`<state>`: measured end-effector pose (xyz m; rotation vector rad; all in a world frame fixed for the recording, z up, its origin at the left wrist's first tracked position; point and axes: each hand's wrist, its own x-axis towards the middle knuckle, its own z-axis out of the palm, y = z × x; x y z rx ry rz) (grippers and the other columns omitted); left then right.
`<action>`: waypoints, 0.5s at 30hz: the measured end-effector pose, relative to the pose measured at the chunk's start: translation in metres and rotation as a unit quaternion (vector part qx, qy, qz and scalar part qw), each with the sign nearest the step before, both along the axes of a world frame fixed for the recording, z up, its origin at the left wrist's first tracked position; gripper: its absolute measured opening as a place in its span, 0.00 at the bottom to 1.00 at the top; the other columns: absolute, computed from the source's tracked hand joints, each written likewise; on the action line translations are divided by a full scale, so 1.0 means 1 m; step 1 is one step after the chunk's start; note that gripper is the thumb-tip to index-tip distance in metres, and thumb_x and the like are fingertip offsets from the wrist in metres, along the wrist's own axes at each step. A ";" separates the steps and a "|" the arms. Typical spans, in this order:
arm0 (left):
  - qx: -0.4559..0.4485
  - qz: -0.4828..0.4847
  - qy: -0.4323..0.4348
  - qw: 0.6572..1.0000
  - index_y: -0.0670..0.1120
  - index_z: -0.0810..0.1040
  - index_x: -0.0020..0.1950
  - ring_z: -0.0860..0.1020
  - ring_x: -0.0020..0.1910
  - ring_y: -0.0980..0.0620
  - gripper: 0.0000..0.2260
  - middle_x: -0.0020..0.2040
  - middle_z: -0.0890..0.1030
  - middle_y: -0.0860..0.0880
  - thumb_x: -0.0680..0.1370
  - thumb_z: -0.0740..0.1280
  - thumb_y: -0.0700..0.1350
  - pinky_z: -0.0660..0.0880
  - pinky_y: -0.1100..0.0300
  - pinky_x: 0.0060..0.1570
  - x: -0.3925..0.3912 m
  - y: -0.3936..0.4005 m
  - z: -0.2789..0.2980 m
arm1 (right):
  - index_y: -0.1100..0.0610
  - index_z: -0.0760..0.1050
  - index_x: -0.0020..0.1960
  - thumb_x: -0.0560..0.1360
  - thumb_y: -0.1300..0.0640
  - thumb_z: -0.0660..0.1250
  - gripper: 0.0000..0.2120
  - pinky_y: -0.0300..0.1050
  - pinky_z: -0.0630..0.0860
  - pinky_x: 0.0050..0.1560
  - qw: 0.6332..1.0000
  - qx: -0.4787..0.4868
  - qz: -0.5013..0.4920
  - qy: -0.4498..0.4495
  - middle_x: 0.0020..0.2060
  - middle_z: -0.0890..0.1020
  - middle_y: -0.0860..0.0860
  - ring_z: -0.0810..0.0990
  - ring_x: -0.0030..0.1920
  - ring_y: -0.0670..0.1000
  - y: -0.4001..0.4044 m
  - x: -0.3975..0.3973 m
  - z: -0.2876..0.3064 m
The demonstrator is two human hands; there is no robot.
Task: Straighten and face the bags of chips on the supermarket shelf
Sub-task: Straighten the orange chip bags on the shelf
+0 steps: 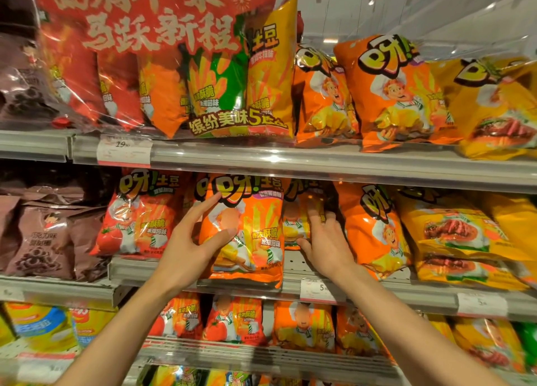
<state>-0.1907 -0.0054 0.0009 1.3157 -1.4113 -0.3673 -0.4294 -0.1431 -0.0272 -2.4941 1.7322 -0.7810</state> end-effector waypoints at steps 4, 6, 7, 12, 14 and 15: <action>0.004 -0.003 -0.003 1.000 0.70 0.67 0.72 0.58 0.79 0.58 0.28 0.77 0.65 0.60 0.75 0.73 0.56 0.59 0.45 0.76 0.002 0.000 -0.001 | 0.51 0.49 0.80 0.80 0.47 0.64 0.36 0.54 0.72 0.67 1.000 -0.012 -0.016 -0.002 0.72 0.60 0.66 0.66 0.70 0.65 -0.009 0.008 -0.001; 0.003 -0.003 -0.003 1.000 0.70 0.67 0.72 0.58 0.78 0.58 0.28 0.77 0.66 0.60 0.75 0.73 0.56 0.59 0.45 0.75 0.001 0.000 0.000 | 0.52 0.48 0.81 0.80 0.45 0.63 0.36 0.54 0.69 0.69 0.999 -0.010 -0.025 0.029 0.73 0.58 0.67 0.65 0.71 0.66 -0.011 0.008 0.000; 0.004 -0.002 -0.001 1.000 0.69 0.68 0.72 0.58 0.78 0.58 0.28 0.77 0.66 0.60 0.74 0.73 0.56 0.60 0.45 0.75 0.001 0.000 0.000 | 0.52 0.48 0.81 0.80 0.45 0.63 0.37 0.54 0.68 0.70 0.998 -0.006 -0.026 0.048 0.74 0.56 0.67 0.64 0.72 0.66 -0.011 0.008 0.001; 0.004 -0.002 -0.004 1.000 0.70 0.68 0.71 0.59 0.78 0.58 0.28 0.77 0.66 0.60 0.74 0.73 0.57 0.60 0.45 0.75 0.001 -0.001 0.000 | 0.48 0.49 0.80 0.78 0.45 0.67 0.38 0.55 0.75 0.63 0.994 -0.009 0.012 0.110 0.78 0.48 0.64 0.68 0.70 0.65 -0.012 0.003 0.007; 0.005 -0.005 -0.002 1.000 0.70 0.68 0.71 0.59 0.78 0.58 0.28 0.77 0.66 0.60 0.74 0.73 0.57 0.60 0.46 0.75 0.002 -0.001 0.000 | 0.47 0.49 0.80 0.78 0.44 0.67 0.38 0.55 0.75 0.62 0.992 -0.009 0.017 0.123 0.78 0.51 0.63 0.68 0.70 0.64 -0.014 0.002 0.008; 0.005 -0.007 0.001 1.000 0.70 0.68 0.71 0.60 0.78 0.58 0.28 0.76 0.67 0.60 0.74 0.73 0.57 0.61 0.45 0.75 0.002 -0.002 0.000 | 0.47 0.50 0.80 0.78 0.44 0.66 0.37 0.56 0.76 0.62 0.992 -0.017 0.015 0.126 0.78 0.52 0.62 0.67 0.71 0.64 -0.014 0.003 0.007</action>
